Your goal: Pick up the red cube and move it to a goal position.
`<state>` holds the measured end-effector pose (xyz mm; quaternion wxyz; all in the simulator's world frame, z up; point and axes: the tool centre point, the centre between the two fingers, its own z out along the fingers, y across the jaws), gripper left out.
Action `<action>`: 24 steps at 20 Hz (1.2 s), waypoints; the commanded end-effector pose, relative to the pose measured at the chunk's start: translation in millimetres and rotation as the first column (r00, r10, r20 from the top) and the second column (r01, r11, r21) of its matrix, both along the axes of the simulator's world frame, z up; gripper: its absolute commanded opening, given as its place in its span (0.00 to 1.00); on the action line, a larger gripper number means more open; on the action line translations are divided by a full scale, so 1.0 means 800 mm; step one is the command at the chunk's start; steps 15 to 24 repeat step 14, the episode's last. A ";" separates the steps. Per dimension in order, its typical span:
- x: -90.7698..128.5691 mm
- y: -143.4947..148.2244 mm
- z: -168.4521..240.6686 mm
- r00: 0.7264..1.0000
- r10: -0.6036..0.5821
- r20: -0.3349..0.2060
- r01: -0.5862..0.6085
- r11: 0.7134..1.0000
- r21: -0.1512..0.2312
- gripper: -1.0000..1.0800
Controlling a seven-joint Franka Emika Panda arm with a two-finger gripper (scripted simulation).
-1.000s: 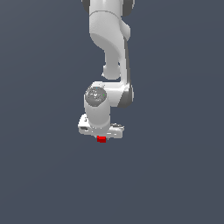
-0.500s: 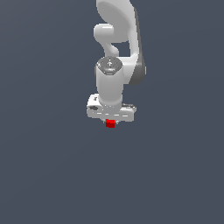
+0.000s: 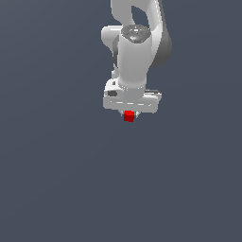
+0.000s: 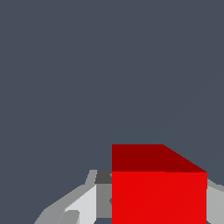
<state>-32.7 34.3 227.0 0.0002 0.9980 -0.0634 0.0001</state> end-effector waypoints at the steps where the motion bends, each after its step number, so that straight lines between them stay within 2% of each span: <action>1: -0.008 0.009 0.017 1.000 -0.001 0.000 0.001 1.000 0.000 0.00; 8: -0.018 0.023 0.041 1.000 -0.001 0.000 0.001 1.000 0.000 0.00; 24: -0.017 0.022 0.040 1.000 -0.001 0.000 0.001 1.000 0.000 0.00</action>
